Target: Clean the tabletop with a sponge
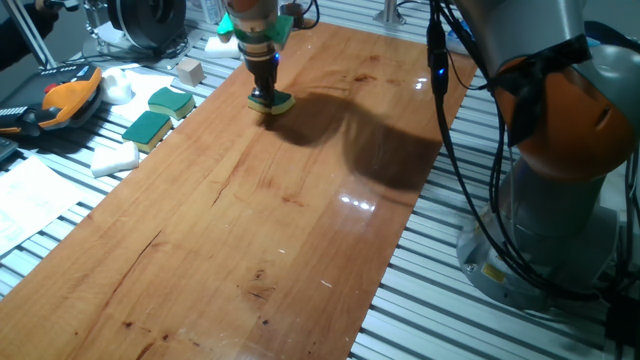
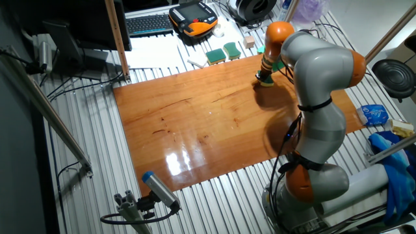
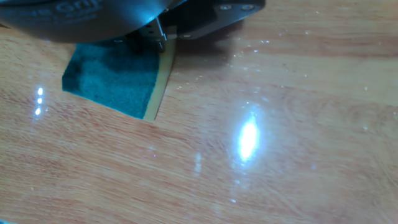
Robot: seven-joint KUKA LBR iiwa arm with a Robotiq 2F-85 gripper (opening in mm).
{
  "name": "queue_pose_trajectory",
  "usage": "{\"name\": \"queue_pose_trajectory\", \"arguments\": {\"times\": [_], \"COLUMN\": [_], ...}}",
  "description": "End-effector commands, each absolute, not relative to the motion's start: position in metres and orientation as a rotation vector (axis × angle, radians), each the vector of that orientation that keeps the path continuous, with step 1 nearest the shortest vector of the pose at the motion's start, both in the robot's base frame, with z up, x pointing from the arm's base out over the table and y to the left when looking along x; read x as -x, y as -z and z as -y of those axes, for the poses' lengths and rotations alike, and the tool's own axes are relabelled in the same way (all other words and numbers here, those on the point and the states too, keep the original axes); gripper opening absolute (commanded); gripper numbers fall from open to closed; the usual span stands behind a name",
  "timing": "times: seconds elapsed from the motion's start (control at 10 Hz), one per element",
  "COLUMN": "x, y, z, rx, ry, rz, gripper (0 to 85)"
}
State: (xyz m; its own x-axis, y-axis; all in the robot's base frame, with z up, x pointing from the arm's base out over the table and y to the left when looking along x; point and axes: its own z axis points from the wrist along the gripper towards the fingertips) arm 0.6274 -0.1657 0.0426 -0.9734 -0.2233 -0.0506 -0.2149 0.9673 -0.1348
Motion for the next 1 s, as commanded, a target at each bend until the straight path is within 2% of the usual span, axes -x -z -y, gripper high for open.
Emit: {"name": "queue_pose_trajectory", "arguments": {"times": [0.0,0.9], "x": [-0.627,-0.625], "y": [-0.042,-0.048], "z": [0.163,0.124], "rx": [0.334,0.224], "ry": [0.198,0.226], "rz": [-3.051,-3.078], "gripper": [0.0,0.0]}}
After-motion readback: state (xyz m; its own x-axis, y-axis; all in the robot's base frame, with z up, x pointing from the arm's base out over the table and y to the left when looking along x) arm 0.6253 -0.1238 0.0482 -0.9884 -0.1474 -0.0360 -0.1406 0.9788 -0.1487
